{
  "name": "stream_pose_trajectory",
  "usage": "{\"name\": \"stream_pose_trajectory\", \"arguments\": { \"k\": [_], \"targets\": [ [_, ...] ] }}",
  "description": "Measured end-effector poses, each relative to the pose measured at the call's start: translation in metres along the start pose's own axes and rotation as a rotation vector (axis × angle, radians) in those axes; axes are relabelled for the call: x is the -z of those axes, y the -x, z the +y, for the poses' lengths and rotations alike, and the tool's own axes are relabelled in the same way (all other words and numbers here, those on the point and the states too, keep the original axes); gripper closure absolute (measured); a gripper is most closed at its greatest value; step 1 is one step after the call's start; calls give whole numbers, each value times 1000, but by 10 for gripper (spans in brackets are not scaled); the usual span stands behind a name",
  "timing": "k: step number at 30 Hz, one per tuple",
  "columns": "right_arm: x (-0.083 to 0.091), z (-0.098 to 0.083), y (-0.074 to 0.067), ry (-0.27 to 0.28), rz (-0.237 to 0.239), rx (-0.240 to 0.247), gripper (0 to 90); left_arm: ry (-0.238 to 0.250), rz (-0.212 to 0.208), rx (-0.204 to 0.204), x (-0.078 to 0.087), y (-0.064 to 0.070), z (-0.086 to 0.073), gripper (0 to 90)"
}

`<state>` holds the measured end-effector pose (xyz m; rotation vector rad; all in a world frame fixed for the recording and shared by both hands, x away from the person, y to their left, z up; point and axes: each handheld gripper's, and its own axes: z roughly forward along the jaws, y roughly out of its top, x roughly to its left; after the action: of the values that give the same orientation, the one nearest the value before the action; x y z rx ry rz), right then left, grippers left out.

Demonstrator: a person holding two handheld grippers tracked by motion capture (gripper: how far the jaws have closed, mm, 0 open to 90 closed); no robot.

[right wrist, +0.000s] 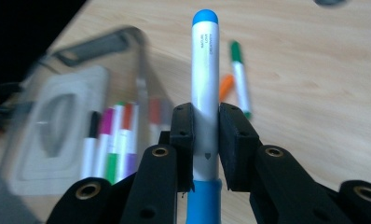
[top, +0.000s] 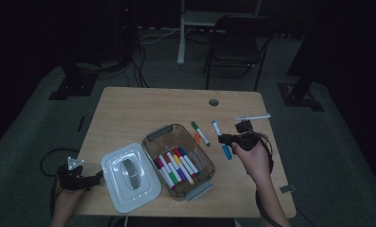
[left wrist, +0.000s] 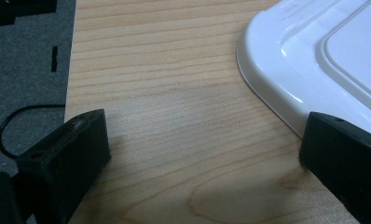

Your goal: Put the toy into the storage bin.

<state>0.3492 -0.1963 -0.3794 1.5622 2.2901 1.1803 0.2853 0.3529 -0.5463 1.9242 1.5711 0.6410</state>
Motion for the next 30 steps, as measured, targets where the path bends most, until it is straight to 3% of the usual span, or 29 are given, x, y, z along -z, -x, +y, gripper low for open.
{"name": "stream_pose_trajectory", "arguments": {
  "k": [7, 11, 13, 14, 19, 22, 30],
  "targets": [
    [8, 21, -39, 20, 93, 62, 769, -3, -1, -1, 0, 0, 0, 22],
    [2, 29, -61, 6, 136, 100, 769, -3, -1, -3, 0, 0, 0, 22],
    [0, 30, -64, -1, 146, 108, 769, -3, -1, -1, 0, 0, 0, 22],
    [-7, 32, -76, -18, 176, 122, 769, -3, -1, -1, 0, 0, 0, 22],
    [-18, 33, -91, -39, 212, 140, 769, -3, -1, -1, 0, 0, 0, 22],
    [-39, 31, -107, -90, 236, 154, 769, -3, -1, -1, 0, 0, 0, 22],
    [-82, 20, -120, -194, 246, 159, 769, -1, -1, -1, 0, 0, 0, 22]
  ]
}}
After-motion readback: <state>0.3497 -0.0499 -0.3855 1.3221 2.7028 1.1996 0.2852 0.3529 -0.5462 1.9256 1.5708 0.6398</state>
